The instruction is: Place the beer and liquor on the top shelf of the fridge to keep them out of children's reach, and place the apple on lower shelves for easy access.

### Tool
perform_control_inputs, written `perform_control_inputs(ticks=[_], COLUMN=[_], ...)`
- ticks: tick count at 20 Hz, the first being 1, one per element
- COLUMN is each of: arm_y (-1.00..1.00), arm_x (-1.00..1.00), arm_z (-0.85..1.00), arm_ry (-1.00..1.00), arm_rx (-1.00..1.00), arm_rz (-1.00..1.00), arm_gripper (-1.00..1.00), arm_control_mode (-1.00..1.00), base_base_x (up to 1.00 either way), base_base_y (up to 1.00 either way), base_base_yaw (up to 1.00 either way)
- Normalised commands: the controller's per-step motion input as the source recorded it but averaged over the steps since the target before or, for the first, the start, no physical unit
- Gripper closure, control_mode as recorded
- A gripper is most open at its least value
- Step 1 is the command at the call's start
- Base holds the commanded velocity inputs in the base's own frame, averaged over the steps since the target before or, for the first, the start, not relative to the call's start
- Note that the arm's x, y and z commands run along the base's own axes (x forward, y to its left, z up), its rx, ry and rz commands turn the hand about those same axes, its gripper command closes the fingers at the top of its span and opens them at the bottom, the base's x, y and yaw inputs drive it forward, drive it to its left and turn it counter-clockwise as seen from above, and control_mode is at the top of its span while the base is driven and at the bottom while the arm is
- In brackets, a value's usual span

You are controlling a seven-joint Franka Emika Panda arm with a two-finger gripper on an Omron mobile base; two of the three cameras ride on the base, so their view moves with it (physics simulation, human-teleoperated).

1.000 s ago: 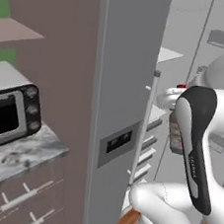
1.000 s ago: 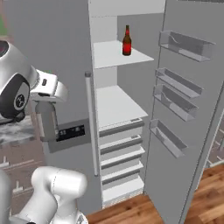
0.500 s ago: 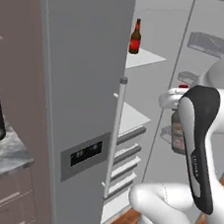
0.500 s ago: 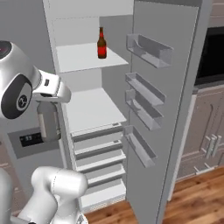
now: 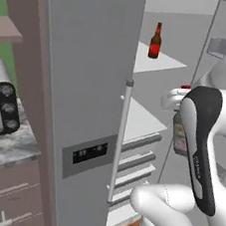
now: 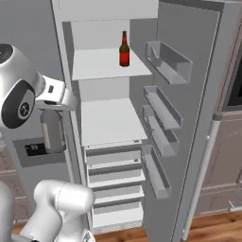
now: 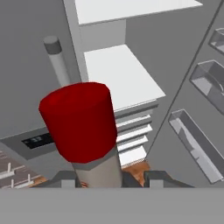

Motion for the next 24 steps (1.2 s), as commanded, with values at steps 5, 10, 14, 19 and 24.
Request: perform_control_inputs(ticks=[5, 10, 14, 19, 24], arm_y=[0.0, 0.0, 0.0, 0.0, 0.0], arm_x=[0.0, 0.0, 0.0, 0.0, 0.0], arm_z=[0.0, 0.0, 0.0, 0.0, 0.0], arm_ry=[0.0, 0.0, 0.0, 0.0, 0.0], arm_rx=[0.0, 0.0, 0.0, 0.0, 0.0], arm_rz=[0.0, 0.0, 0.0, 0.0, 0.0], arm_gripper=[1.0, 1.0, 1.0, 1.0, 1.0], arm_control_mode=[1.0, 1.0, 1.0, 1.0, 1.0], base_base_x=[0.43, 0.48, 0.49, 0.53, 0.45], base_base_y=[-0.38, -0.44, -0.29, -0.08, -0.19], base_base_yaw=[0.34, 0.27, 0.21, 0.19, 0.17])
